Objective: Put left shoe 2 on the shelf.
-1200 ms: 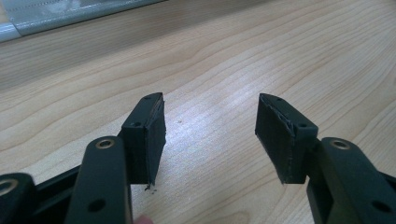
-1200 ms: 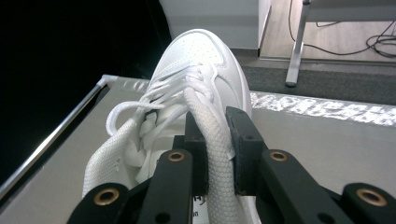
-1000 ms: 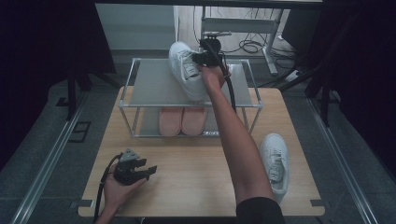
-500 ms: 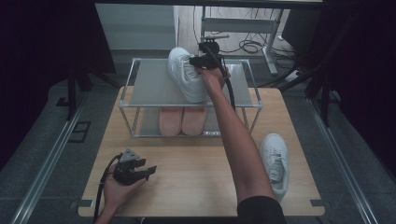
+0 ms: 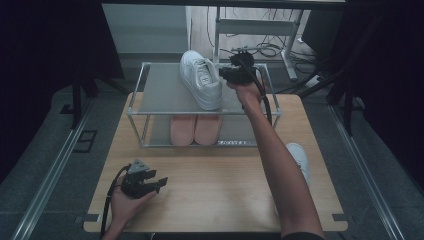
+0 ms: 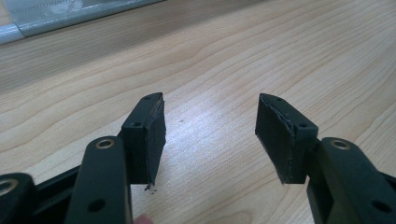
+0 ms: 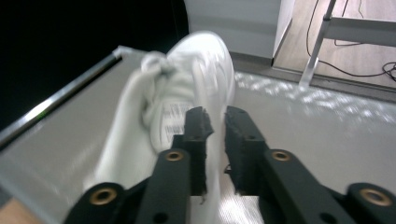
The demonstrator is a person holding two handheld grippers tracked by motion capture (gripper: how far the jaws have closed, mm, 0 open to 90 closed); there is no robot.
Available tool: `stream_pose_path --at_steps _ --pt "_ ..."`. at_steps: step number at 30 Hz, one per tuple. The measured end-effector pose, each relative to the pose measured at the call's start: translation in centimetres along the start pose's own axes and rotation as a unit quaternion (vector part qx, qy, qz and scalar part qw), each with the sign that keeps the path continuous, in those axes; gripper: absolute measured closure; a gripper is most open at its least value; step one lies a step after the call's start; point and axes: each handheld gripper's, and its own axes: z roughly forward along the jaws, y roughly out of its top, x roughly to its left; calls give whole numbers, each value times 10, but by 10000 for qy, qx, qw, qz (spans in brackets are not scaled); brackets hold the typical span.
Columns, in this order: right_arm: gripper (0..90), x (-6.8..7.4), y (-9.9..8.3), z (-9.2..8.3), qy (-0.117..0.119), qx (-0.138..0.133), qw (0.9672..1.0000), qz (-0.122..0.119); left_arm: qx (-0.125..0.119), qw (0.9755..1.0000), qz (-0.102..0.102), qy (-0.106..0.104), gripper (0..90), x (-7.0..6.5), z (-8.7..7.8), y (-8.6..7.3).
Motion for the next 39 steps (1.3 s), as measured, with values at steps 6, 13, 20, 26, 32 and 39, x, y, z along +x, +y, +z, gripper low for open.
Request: stream_pose_path --at_steps 6,13,20,26,32,39 --pt "872 -9 -26 -7 -37 93 9999 -113 3 10000 1 -6 432 -2 0 0" --pt "893 -12 -43 2 -51 347 9990 -291 61 10000 22 -4 432 -2 3 -1" --pt "896 -1 -57 13 -144 555 9974 -444 66 10000 68 -10 432 -3 2 -1" --pt "897 9 -55 11 -194 476 9977 -436 51 10000 50 -6 432 -3 2 0" --pt "897 25 -52 14 -20 447 9978 -498 77 9999 72 -18 432 -5 4 0" --pt "897 38 -50 20 169 426 9977 -497 98 9999 82 -24 431 -4 5 -1"
